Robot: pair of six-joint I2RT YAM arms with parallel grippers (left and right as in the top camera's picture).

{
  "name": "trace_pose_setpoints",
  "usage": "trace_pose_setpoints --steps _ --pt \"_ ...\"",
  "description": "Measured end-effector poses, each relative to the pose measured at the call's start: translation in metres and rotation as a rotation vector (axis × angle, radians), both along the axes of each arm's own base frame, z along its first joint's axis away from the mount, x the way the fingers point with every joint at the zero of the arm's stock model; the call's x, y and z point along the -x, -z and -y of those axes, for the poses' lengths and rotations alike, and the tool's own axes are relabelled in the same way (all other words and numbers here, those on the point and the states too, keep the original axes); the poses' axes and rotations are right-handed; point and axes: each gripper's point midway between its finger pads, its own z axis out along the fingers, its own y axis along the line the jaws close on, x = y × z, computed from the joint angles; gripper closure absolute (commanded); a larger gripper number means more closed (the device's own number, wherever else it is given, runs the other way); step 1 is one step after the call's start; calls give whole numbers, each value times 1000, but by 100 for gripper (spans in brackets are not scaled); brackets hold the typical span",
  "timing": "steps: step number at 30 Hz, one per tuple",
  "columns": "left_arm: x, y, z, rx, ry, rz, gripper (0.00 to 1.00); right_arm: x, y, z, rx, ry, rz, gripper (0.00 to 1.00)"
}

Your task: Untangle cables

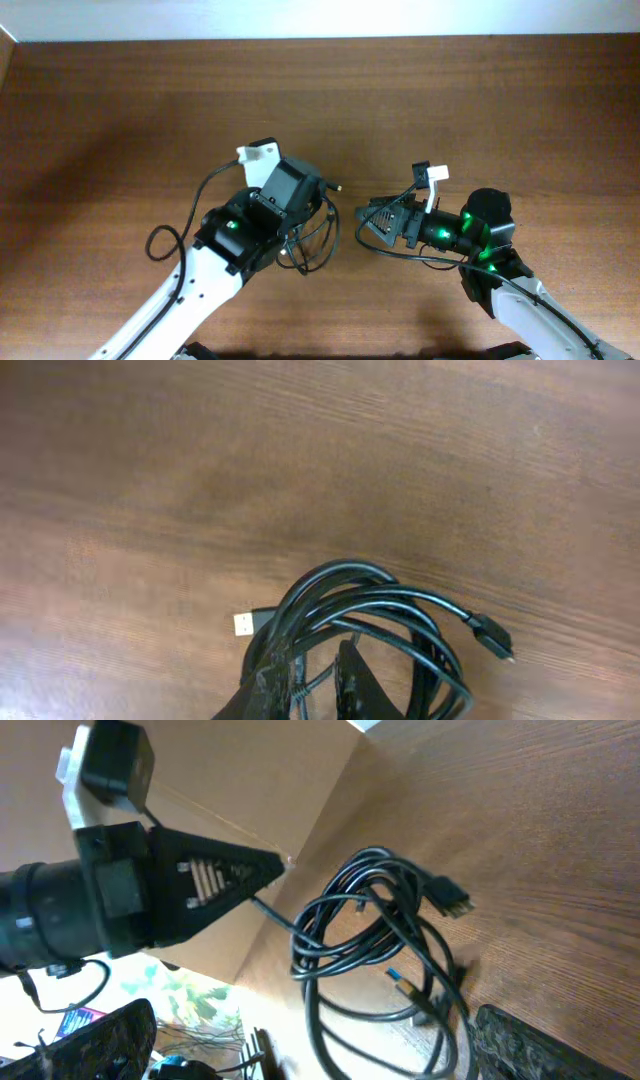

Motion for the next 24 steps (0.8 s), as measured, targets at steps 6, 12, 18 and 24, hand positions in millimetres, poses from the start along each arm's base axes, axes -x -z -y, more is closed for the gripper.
trace_pose_setpoints --steps 6,12,18,24 --pt "-15 66 11 -149 61 -152 12 0 0 0 8 0 16 0" --pt "-5 85 19 -45 92 -270 0 0 0 0 11 -1 21 0" --pt "4 97 -28 20 -30 -421 7 0 1 0 19 -3 35 0" --pt "19 104 -42 -1 -65 -499 28 0 1 0 19 -3 35 0"
